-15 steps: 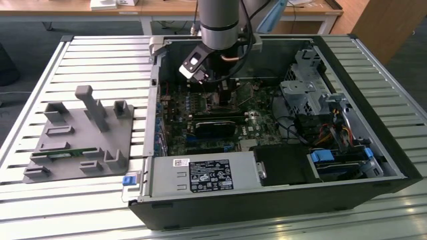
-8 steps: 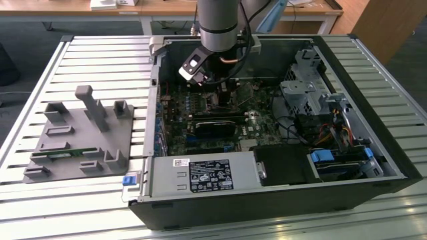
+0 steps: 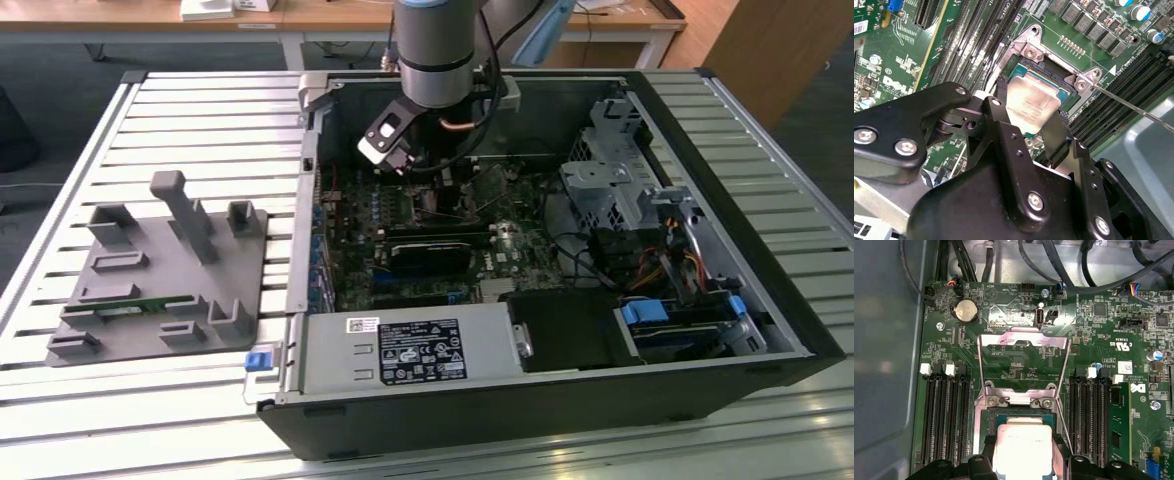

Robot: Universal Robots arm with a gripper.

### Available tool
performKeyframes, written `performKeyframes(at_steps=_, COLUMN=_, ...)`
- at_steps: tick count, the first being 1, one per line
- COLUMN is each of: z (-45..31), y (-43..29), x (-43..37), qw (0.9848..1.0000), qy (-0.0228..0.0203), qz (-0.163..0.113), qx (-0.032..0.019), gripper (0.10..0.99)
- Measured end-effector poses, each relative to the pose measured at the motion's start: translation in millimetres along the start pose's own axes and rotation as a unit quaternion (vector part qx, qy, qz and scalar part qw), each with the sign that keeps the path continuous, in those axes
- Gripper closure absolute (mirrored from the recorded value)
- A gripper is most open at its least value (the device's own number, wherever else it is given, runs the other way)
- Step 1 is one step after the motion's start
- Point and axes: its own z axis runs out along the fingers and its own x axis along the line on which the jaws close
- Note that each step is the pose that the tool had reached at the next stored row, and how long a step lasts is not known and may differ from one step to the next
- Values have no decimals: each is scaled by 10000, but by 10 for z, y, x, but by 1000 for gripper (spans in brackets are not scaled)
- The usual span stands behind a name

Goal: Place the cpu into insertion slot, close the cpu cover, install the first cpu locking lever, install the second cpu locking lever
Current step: 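Place the cpu into insertion slot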

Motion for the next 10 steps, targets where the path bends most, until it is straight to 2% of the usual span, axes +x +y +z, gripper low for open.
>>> performKeyframes(at_steps=10, z=54, y=-5, x=40, qw=10000, qy=-2, qz=14, qx=0, gripper=561)
